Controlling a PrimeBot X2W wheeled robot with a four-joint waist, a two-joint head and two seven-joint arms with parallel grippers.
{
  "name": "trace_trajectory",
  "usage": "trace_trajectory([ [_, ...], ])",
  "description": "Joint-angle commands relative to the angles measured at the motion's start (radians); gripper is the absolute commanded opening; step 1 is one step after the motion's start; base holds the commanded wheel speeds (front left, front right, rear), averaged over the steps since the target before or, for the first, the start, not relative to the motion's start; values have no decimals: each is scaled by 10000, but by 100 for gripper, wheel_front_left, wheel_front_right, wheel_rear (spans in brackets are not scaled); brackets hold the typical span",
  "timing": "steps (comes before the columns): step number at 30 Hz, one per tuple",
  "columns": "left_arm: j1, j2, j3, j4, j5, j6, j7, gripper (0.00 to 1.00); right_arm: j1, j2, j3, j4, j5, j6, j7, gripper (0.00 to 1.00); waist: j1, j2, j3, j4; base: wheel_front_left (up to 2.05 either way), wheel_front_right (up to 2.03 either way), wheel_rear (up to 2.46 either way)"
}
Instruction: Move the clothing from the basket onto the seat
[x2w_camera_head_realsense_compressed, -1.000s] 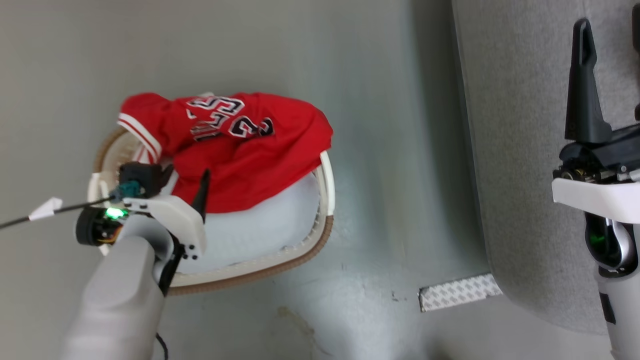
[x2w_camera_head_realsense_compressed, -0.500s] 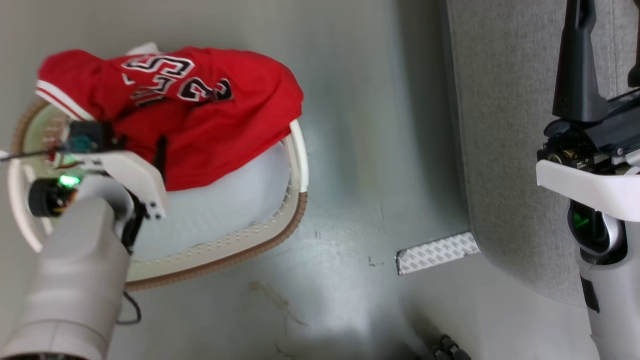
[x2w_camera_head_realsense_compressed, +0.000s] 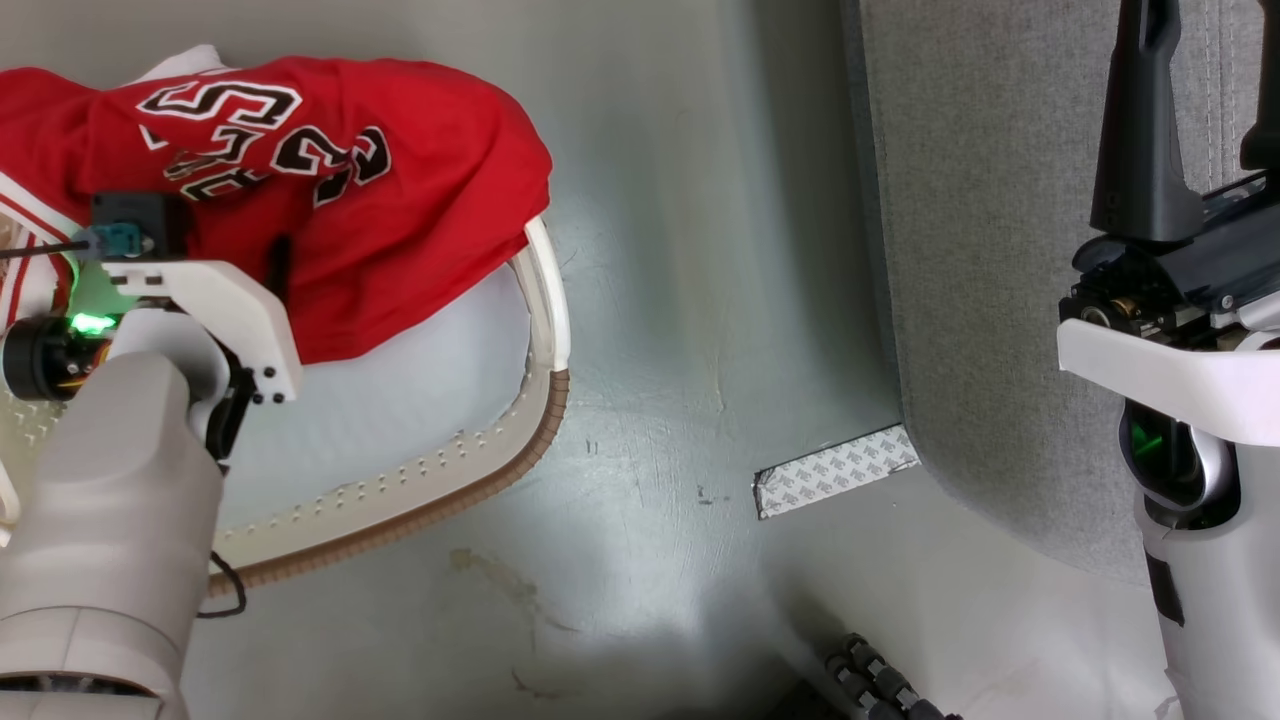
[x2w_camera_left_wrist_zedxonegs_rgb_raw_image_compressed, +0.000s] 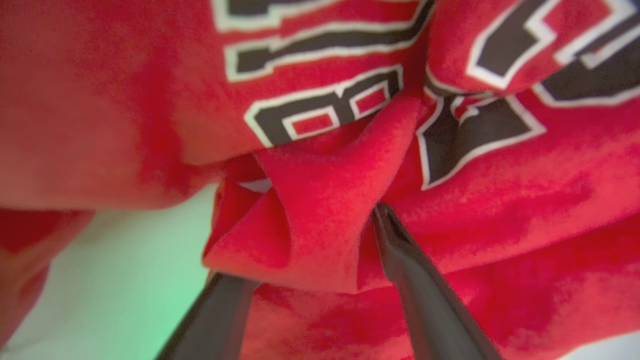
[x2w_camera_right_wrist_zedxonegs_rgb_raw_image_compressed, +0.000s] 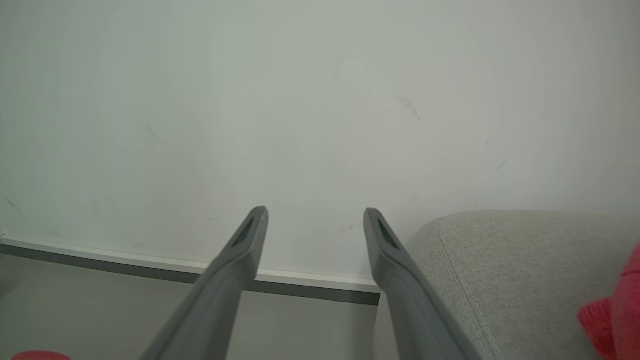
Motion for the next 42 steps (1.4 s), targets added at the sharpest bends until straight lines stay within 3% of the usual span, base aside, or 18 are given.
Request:
trace_trajectory([
  [1, -103, 103, -22, 35, -36, -4, -132, 0, -68, 59, 6, -6, 2, -22, -29, 100, -1, 0, -10, 4, 0, 0, 0],
  [6, 64, 13, -27, 68, -260, -58, -423, 0, -63, 77, -8, 163, -75, -22, -29, 100, -1, 0, -253, 133, 0, 0, 0],
  [13, 729, -569, -21, 77, -729, -157, -1190, 0, 150, -204, -55, 373, -207, -22, -29, 100, -1, 0, -1317, 630, 0, 0, 0],
  [17, 1328, -1130, -449, -267, -1018, -168, -1494, 0, 424, -470, -207, 564, -255, -22, -29, 100, -1, 0, -2191, 1023, 0, 0, 0],
  [24, 2527, -1512, -1462, -1362, -1838, -160, -1691, 0, 1002, -902, -299, 879, -277, -22, -29, 100, -1, 0, -3903, 1642, 0, 0, 0],
  [33, 3867, -1287, -2088, -3602, -2487, -161, -1680, 0, 1991, -1284, -524, 1332, -162, -22, -29, 100, -1, 0, -6045, 2373, 0, 0, 0],
  [42, 4506, -1013, -2262, -5257, -2326, -162, -1682, 0, 2882, -1356, -461, 1599, -31, -22, -28, 100, -1, 0, -7617, 2836, 0, 0, 0],
])
